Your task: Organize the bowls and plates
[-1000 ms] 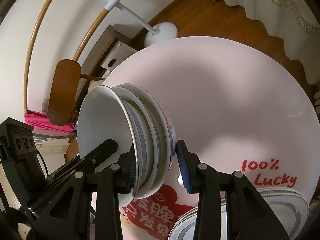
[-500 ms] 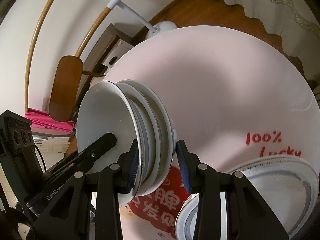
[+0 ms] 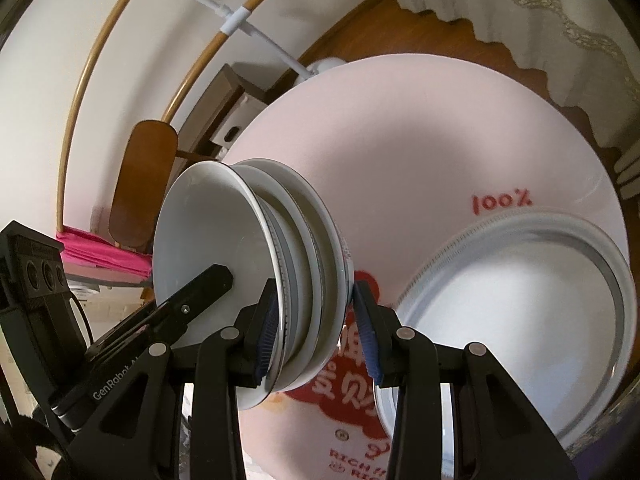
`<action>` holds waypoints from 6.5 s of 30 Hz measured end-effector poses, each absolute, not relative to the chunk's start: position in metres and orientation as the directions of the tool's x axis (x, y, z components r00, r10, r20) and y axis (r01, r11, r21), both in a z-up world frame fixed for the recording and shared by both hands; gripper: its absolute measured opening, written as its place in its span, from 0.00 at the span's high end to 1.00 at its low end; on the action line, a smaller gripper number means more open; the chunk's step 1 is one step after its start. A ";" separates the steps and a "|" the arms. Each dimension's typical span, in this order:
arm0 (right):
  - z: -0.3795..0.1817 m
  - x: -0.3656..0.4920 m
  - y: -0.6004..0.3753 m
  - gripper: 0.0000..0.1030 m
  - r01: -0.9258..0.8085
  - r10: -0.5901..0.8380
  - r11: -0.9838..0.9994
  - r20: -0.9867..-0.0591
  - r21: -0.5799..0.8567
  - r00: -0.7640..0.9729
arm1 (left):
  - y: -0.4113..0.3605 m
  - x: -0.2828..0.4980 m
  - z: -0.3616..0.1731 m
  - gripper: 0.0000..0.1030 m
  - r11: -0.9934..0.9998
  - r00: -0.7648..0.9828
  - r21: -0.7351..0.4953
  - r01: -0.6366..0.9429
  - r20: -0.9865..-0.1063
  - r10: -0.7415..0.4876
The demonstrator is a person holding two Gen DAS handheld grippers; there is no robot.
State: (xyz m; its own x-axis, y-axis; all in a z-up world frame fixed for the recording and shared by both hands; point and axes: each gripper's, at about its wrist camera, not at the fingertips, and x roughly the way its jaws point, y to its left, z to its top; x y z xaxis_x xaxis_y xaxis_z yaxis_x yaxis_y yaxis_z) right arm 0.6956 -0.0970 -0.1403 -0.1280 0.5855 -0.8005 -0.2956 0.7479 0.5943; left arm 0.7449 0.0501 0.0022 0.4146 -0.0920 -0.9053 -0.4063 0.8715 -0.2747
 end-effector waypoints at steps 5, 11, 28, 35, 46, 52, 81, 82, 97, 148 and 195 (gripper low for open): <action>-0.125 0.685 -0.122 0.64 -0.266 0.596 0.759 -0.798 0.595 -0.084 | 0.028 0.739 0.017 0.78 0.897 0.423 -0.273 -0.349 -0.899 -0.110; -0.117 0.676 -0.161 0.64 -0.209 0.595 0.782 -0.803 0.587 -0.032 | -0.011 0.741 0.024 0.78 0.926 0.415 -0.274 -0.261 -0.898 -0.149; -0.137 0.671 -0.247 0.64 -0.042 0.558 0.829 -0.828 0.557 0.043 | -0.094 0.780 0.003 0.77 0.958 0.330 -0.264 -0.110 -0.919 -0.215; -0.149 0.670 -0.258 0.64 -0.023 0.535 0.845 -0.844 0.535 0.035 | -0.107 0.795 -0.010 0.77 0.961 0.305 -0.260 -0.097 -0.927 -0.220; -0.153 0.669 -0.255 0.64 -0.027 0.513 0.858 -0.858 0.512 0.019 | -0.099 0.798 -0.026 0.77 0.959 0.289 -0.264 -0.100 -0.930 -0.226; -0.155 0.669 -0.252 0.65 -0.029 0.502 0.865 -0.865 0.501 0.014 | -0.097 0.800 -0.027 0.78 0.957 0.288 -0.271 -0.101 -0.929 -0.232; -0.129 0.650 -0.248 0.46 -0.032 0.431 0.902 -0.895 0.430 0.115 | -0.067 0.752 -0.011 0.42 0.936 0.367 -0.316 -0.158 -0.898 -0.241; -0.127 0.648 -0.249 0.46 -0.035 0.428 0.903 -0.896 0.427 0.121 | -0.065 0.746 -0.007 0.41 0.935 0.380 -0.315 -0.165 -0.895 -0.235; -0.081 0.573 -0.243 0.40 -0.177 0.446 0.893 -0.860 0.413 0.246 | -0.048 0.612 0.035 0.31 0.955 0.484 -0.170 -0.242 -0.875 -0.033; -0.091 0.232 -0.176 0.01 -0.192 0.245 0.969 -0.512 0.155 0.823 | -0.006 0.250 -0.028 0.01 0.996 0.907 -0.011 -0.084 -0.415 0.072; 0.022 0.018 -0.226 0.00 -0.150 0.184 0.977 -0.246 0.153 0.952 | -0.047 0.004 0.039 0.01 1.000 0.989 -0.012 -0.014 -0.149 0.012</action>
